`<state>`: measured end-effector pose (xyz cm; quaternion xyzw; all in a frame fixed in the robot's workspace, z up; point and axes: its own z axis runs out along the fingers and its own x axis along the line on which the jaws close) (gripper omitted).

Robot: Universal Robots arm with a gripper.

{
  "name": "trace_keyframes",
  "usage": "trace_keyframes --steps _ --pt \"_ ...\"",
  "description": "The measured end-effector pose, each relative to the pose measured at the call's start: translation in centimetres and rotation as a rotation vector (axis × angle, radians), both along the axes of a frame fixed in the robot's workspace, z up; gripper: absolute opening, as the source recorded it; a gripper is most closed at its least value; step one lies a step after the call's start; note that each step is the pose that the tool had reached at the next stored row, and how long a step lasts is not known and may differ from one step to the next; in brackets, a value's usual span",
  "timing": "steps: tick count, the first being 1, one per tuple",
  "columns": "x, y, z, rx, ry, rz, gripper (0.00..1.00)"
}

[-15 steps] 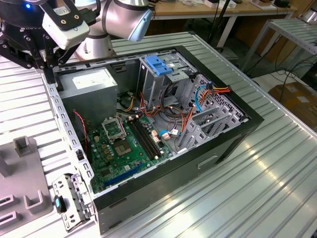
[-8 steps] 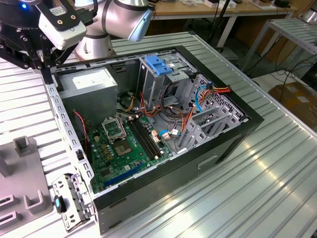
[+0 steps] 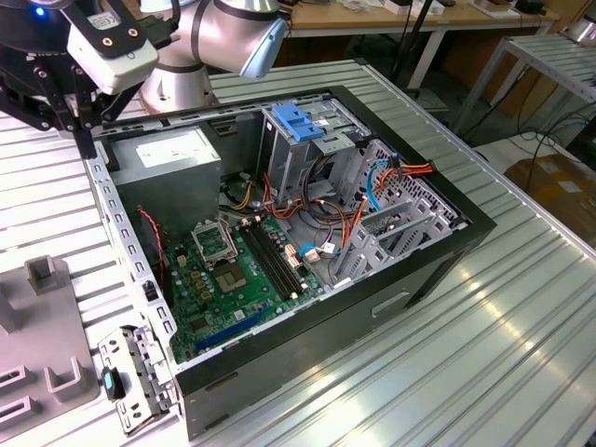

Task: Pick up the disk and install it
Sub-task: 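Reach for the disk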

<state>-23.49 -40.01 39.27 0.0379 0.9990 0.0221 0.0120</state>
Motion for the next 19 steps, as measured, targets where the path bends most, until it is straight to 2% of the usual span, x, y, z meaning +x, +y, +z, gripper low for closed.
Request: trace_keyframes --steps 19 --pt "-0.77 0.00 0.00 0.0000 -0.0001 0.000 0.11"
